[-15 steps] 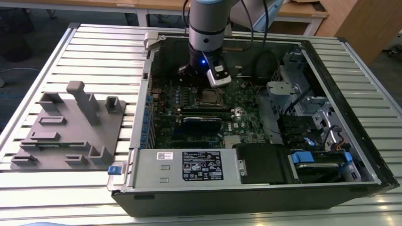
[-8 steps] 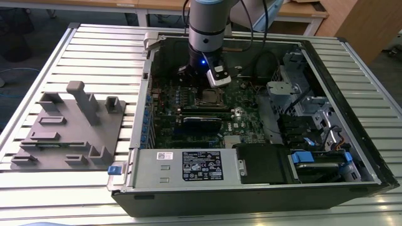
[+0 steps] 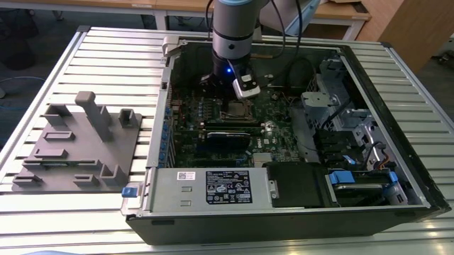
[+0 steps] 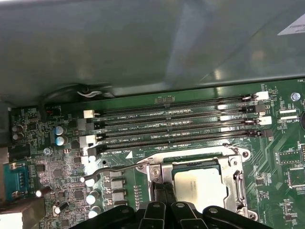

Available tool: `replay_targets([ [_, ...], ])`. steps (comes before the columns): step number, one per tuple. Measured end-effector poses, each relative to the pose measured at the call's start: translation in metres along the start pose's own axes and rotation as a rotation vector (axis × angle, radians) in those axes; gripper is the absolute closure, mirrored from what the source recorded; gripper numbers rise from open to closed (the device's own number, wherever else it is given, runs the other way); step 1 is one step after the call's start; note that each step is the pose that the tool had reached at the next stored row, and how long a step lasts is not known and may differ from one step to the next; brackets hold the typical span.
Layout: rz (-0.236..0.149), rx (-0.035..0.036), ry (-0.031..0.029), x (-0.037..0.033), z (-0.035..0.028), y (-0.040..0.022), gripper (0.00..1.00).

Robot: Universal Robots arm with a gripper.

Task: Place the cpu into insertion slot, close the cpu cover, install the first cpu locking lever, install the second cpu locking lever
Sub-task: 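Close the cpu cover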

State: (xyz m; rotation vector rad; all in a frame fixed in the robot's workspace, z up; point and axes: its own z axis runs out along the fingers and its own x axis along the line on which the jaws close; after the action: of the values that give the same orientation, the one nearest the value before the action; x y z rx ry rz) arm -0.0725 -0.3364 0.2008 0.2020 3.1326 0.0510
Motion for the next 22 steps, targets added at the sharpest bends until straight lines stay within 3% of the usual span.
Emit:
replay_targets([
  [22, 0.0, -0.0007, -0.0006, 0.002, 0.004, -0.0004, 0.9],
])
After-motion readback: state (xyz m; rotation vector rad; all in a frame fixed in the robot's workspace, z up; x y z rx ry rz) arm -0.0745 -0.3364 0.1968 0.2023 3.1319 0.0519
